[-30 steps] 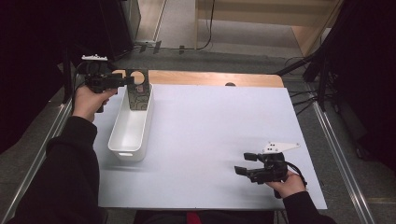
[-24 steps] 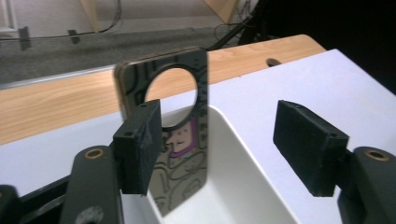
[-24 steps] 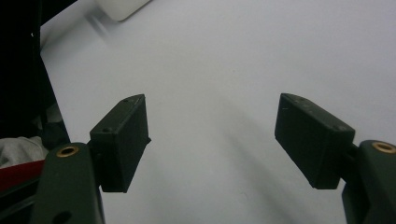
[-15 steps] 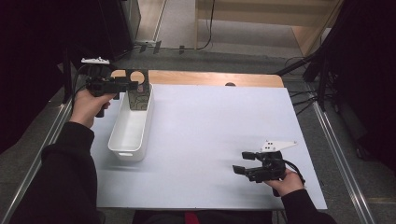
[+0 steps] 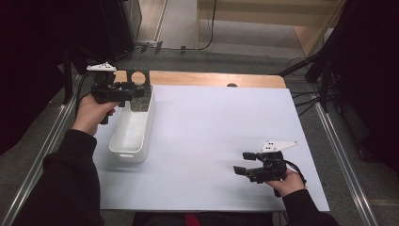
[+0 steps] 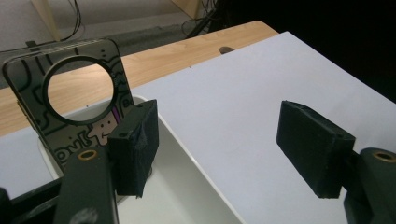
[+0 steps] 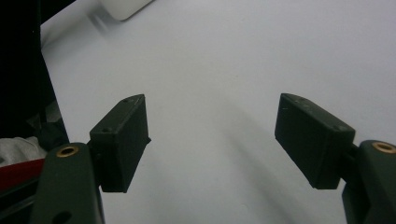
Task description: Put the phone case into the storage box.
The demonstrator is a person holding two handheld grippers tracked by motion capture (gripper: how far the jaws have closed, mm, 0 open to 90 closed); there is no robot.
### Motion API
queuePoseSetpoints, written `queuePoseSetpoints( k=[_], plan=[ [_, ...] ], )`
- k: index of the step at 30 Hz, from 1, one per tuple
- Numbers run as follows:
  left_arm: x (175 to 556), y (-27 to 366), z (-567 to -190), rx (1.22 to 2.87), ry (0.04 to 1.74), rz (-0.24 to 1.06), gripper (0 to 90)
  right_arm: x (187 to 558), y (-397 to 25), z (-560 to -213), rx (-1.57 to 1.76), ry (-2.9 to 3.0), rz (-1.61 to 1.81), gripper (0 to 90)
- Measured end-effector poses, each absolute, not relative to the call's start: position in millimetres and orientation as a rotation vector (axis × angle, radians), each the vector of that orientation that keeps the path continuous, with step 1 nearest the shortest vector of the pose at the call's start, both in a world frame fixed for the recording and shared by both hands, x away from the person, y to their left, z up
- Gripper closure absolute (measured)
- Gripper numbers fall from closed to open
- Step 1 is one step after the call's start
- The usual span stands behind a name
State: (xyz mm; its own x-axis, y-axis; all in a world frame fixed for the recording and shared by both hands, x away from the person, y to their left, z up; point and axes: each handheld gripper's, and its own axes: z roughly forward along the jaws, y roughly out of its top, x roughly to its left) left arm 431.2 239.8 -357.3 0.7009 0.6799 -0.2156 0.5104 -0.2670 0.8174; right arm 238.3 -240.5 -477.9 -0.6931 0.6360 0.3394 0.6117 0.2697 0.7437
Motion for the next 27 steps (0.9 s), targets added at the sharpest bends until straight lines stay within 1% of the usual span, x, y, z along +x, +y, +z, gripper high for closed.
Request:
queuePoseSetpoints(
  k=[19, 21, 24, 27],
  plan=[
    [405, 227, -362, 1.959, 0.870, 0.198, 29.8, 238, -240, -478, 1.215, 2.486, 1.428, 25.1],
    [403, 226, -363, 1.959, 0.871, 0.191, 29.8, 238, -240, -478, 1.215, 2.486, 1.429, 25.1],
    [400, 224, -366, 1.945, 0.868, 0.147, 29.8, 238, -240, -478, 1.215, 2.489, 1.426, 25.2],
    [396, 222, -367, 1.954, 0.855, 0.154, 29.8, 238, -239, -478, 1.214, 2.492, 1.428, 25.1]
  ],
)
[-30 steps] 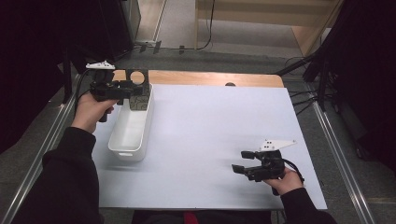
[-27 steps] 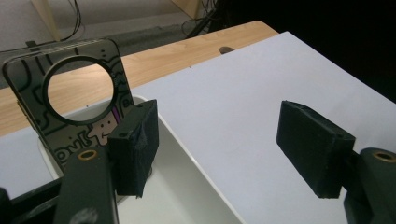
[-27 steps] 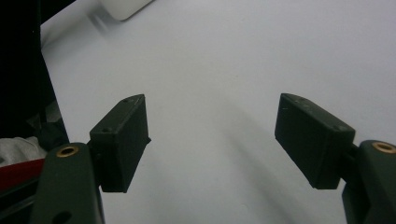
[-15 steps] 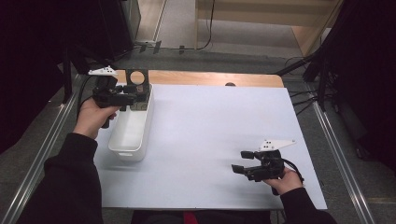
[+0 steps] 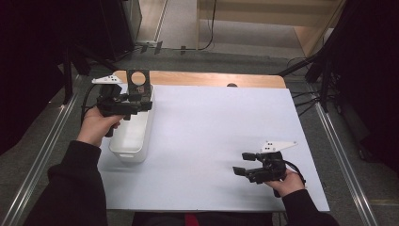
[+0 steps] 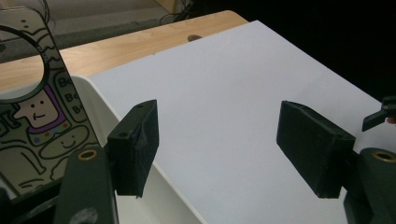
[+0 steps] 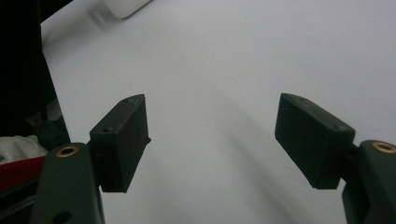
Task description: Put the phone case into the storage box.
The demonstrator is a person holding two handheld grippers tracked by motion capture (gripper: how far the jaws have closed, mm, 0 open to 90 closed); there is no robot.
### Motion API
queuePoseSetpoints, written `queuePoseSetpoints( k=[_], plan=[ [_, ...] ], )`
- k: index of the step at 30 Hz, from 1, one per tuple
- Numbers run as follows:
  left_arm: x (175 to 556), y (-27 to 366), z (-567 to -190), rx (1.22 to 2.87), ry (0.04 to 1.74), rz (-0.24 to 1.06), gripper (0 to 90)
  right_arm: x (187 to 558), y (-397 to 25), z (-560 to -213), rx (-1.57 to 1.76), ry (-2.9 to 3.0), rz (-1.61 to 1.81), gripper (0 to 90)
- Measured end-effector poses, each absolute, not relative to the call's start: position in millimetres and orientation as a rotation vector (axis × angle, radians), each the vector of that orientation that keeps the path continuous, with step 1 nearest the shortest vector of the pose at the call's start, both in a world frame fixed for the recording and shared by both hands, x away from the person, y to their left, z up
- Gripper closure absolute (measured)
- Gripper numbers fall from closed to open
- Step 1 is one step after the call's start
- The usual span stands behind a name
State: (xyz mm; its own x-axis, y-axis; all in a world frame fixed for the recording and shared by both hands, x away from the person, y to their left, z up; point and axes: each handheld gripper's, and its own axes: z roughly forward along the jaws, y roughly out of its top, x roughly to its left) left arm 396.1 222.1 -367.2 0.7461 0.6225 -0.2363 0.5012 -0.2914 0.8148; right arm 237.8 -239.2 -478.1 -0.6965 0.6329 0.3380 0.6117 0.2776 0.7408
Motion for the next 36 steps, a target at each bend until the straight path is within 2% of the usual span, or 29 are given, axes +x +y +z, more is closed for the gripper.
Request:
queuePoseSetpoints(
  k=[10, 36],
  plan=[
    [379, 214, -372, 1.954, 0.817, 0.122, 29.8, 238, -239, -478, 1.214, 2.491, 1.429, 25.2],
    [339, 207, -385, 2.008, 0.753, 0.157, 29.8, 236, -241, -477, 1.211, 2.483, 1.435, 25.1]
  ],
)
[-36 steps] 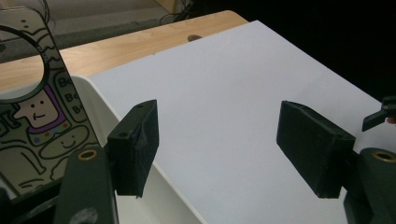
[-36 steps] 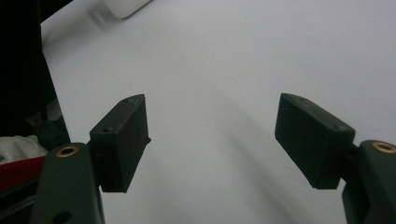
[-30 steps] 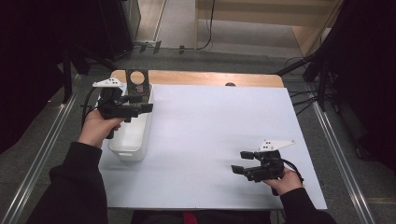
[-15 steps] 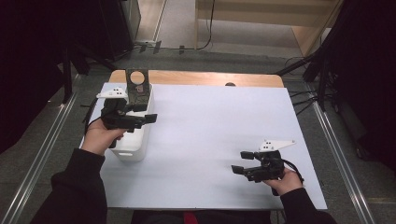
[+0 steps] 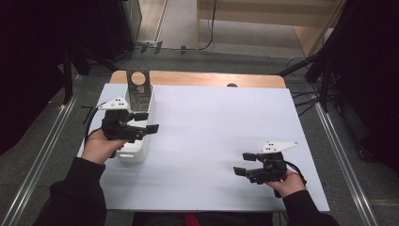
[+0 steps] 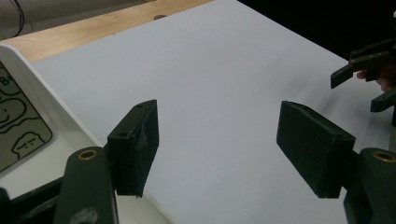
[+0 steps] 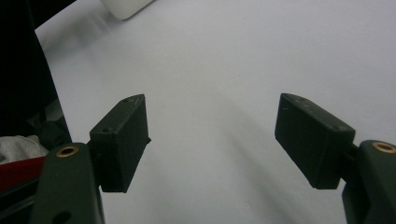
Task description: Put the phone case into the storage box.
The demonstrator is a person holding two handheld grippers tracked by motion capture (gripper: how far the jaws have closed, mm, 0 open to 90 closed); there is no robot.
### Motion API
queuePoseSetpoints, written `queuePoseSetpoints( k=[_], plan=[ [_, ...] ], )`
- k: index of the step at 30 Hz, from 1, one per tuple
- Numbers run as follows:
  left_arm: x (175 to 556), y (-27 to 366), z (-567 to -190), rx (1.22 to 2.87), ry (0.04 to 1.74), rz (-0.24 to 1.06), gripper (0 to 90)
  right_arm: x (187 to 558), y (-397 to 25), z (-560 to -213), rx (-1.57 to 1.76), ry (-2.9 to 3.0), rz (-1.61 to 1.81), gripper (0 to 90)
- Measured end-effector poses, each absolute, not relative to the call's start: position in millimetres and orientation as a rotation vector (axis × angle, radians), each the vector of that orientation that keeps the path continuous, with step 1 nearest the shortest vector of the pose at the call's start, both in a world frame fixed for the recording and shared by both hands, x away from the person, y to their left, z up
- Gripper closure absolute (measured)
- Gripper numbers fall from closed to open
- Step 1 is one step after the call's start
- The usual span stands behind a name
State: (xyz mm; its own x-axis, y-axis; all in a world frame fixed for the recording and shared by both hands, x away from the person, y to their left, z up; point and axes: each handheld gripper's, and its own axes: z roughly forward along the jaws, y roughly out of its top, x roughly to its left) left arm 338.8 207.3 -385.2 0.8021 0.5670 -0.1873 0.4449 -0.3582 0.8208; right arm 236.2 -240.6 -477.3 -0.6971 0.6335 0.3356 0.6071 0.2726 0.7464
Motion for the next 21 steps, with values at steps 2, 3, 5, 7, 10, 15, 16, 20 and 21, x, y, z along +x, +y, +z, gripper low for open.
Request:
queuePoseSetpoints(
  k=[2, 3, 5, 7, 10, 15, 16, 20, 21],
  plan=[
    [335, 207, -387, 2.006, 0.744, 0.156, 29.8, 236, -241, -477, 1.211, 2.484, 1.435, 25.2],
    [333, 207, -387, 2.013, 0.739, 0.154, 29.8, 236, -241, -477, 1.210, 2.484, 1.433, 25.1],
    [330, 205, -389, 2.015, 0.726, 0.156, 29.8, 236, -240, -477, 1.209, 2.485, 1.432, 25.2],
    [327, 204, -391, 2.022, 0.722, 0.154, 29.8, 236, -240, -477, 1.210, 2.484, 1.432, 25.1],
    [322, 202, -393, 2.033, 0.706, 0.152, 29.8, 236, -241, -477, 1.209, 2.483, 1.432, 25.2],
    [316, 201, -396, 2.031, 0.683, 0.146, 28.4, 236, -240, -477, 1.209, 2.485, 1.430, 25.1],
    [315, 200, -396, 2.034, 0.680, 0.142, 26.3, 236, -240, -477, 1.209, 2.485, 1.429, 25.1],
    [308, 198, -399, 2.037, 0.657, 0.142, 26.3, 236, -240, -477, 1.212, 2.484, 1.429, 25.1],
    [307, 197, -399, 2.038, 0.653, 0.142, 26.3, 236, -241, -477, 1.211, 2.483, 1.430, 25.1]
  ],
)
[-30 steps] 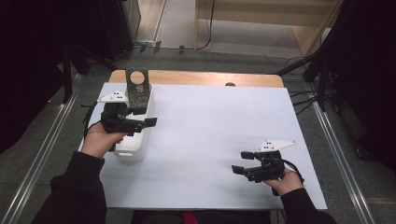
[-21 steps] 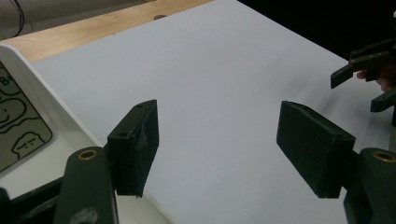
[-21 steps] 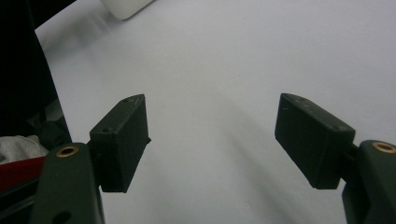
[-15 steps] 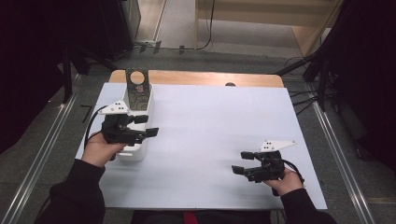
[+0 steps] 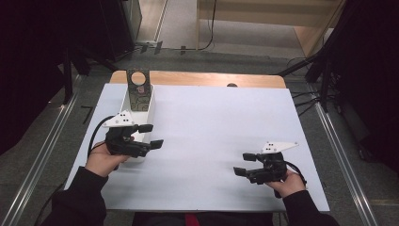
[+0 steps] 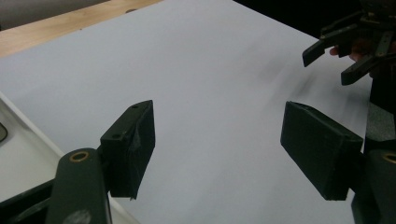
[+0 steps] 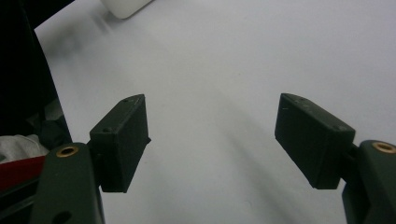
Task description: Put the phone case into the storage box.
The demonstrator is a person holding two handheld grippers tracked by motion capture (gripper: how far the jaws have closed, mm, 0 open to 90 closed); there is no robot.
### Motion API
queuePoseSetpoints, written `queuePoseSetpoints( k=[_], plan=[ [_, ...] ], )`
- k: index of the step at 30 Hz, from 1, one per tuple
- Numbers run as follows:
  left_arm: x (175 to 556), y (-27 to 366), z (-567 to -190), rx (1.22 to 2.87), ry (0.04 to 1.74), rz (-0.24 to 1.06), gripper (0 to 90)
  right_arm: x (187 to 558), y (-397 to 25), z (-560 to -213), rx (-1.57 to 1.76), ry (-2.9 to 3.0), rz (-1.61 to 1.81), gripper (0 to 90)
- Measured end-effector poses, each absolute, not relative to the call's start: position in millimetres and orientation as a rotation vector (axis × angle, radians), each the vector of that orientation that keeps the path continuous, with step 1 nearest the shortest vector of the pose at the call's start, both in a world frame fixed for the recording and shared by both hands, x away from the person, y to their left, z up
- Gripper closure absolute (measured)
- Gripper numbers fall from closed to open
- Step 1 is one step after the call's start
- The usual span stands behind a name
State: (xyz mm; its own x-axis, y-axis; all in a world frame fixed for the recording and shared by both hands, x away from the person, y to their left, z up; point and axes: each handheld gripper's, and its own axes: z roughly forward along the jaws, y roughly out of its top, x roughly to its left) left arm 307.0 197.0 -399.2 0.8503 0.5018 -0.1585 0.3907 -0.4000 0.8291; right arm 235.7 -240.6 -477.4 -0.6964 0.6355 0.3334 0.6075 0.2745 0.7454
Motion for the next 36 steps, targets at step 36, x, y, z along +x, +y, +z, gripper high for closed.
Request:
queuePoseSetpoints(
  k=[36],
  plan=[
    [270, 188, -435, 2.089, 0.626, 0.109, 26.3, 234, -241, -477, 1.204, 2.484, 1.429, 25.1]
  ],
)
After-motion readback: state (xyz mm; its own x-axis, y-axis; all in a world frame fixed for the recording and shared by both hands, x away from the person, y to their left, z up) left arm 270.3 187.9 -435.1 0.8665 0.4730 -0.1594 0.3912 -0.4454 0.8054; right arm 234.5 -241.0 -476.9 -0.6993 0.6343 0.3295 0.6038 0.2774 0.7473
